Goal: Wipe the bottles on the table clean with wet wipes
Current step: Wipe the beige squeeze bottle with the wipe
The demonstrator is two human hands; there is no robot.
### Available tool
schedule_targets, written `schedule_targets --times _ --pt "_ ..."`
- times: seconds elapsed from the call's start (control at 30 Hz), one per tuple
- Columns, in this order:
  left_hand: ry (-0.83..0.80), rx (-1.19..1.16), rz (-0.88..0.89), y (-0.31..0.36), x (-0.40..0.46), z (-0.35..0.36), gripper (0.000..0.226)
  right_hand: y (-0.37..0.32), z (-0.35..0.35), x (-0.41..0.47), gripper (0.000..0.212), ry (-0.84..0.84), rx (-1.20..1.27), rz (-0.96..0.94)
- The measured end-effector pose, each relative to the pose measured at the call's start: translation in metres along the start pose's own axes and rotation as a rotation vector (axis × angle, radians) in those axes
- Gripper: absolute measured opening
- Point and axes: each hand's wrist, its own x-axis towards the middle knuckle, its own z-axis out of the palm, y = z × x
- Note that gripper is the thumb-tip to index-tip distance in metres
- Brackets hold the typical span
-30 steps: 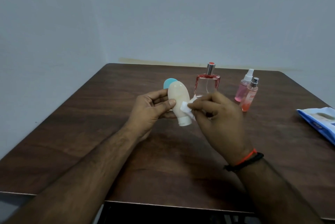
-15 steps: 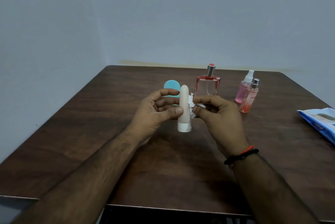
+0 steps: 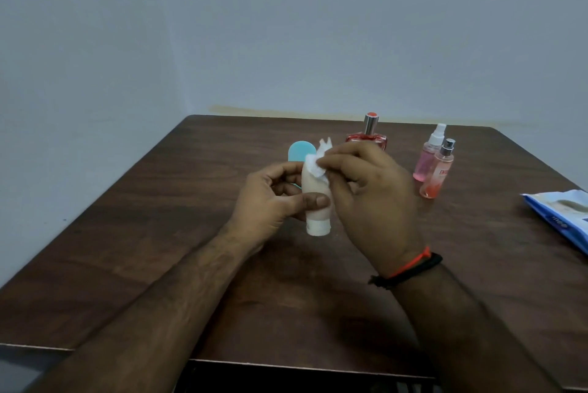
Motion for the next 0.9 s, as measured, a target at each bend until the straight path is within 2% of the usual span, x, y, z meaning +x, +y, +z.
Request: schedule_targets --times 0.3,0.47,0.63,0.7,0.8,0.9 --pt "-0.075 -0.110 -0.074 -0.003 0.001 -0.003 0.044 0.012 0.007 -0.007 0.023 -0.040 -0.103 -0.034" --pt "0.036 -0.168 -0.080 -0.005 0.004 -0.007 0.046 0.011 0.008 -0.026 0.017 -0.098 -0.112 -0.003" --pt "0.061 -0.191 -0.049 -0.006 0.006 -0.008 0.039 0.012 0.000 -0.039 0.018 -0.264 -0.086 0.094" --pt "0.061 -0.201 -0.033 -0.005 0.007 -0.008 0.040 0.014 -0.008 -0.031 0.018 -0.218 -0.087 0.090" --pt "0.029 -0.200 -0.012 -0.003 0.006 -0.006 0.047 0.010 -0.012 -0.008 0.016 -0.059 -0.027 0.055" --pt "-0.017 -0.172 0.002 -0.003 0.004 -0.005 0.049 0.008 -0.002 0.009 0.017 -0.044 -0.023 0.043"
